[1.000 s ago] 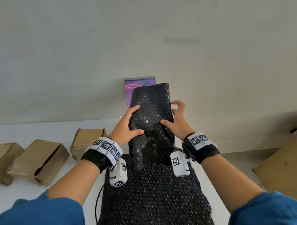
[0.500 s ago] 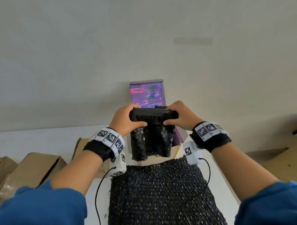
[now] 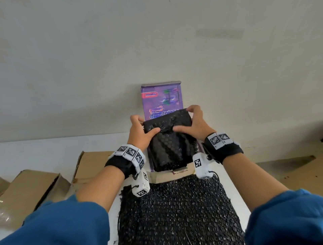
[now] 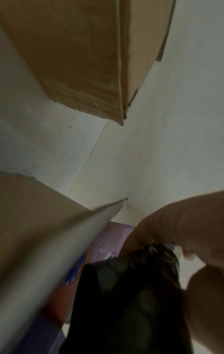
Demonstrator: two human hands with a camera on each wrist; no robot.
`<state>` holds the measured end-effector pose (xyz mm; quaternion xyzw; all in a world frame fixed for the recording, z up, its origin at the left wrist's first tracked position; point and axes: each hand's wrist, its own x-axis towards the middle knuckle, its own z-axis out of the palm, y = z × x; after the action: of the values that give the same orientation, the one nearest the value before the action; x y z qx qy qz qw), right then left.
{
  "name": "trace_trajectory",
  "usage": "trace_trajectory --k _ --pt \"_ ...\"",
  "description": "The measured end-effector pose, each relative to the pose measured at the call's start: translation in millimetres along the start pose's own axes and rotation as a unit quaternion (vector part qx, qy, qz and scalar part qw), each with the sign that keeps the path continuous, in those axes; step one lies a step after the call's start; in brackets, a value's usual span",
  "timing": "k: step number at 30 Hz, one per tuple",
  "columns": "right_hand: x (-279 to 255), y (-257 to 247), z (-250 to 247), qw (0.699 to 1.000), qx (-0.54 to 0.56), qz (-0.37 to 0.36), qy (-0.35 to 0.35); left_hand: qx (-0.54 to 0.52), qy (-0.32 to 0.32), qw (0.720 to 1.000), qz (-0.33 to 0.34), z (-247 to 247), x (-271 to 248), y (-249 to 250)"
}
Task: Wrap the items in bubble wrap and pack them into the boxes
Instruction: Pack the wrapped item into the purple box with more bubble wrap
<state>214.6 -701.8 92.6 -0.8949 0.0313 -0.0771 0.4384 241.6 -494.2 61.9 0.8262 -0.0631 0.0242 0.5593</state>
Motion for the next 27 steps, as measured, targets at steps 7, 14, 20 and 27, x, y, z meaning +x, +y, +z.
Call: trace_trajectory --k 7,14,20,27 --pt "-3 13 16 0.973 -0.205 -0.013 -0.100 0.149 -0.086 0.975 0.142 2 -1 -16" --pt "-6 9 23 0.942 -0.313 -0.027 -0.119 0.432 -0.151 0.868 0.195 -5 -2 -21" --pt "-9 21 37 0.912 -0.354 0.014 -0.207 0.513 -0.179 0.817 0.195 1 -3 -27" --pt "-12 11 39 0.886 -0.412 -0.091 -0.192 0.536 -0.220 0.792 0.191 3 -1 -27"
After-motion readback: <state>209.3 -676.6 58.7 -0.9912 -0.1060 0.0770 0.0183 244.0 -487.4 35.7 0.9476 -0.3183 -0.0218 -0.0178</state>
